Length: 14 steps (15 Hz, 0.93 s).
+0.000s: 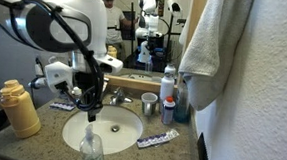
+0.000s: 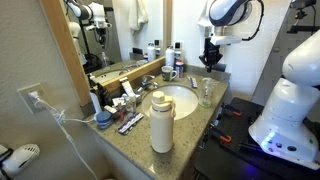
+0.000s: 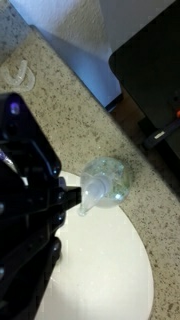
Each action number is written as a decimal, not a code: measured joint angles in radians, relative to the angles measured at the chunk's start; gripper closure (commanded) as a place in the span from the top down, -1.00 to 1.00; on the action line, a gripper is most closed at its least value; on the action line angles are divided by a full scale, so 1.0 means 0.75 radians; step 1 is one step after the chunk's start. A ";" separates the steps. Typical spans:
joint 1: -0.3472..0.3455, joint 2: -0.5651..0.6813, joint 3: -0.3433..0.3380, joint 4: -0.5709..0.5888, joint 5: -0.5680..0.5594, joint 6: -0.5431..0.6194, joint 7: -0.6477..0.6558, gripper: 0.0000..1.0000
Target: Press on the handwash bottle
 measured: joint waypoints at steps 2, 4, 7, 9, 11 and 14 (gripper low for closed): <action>-0.003 -0.037 0.022 0.016 -0.027 -0.034 0.032 -1.00; -0.003 -0.074 0.048 0.045 -0.049 -0.080 0.059 -1.00; -0.002 -0.123 0.084 0.107 -0.068 -0.146 0.069 -1.00; -0.002 -0.155 0.099 0.151 -0.068 -0.182 0.070 -1.00; -0.002 -0.184 0.111 0.190 -0.068 -0.213 0.074 -0.99; -0.002 -0.212 0.123 0.241 -0.069 -0.259 0.085 -0.91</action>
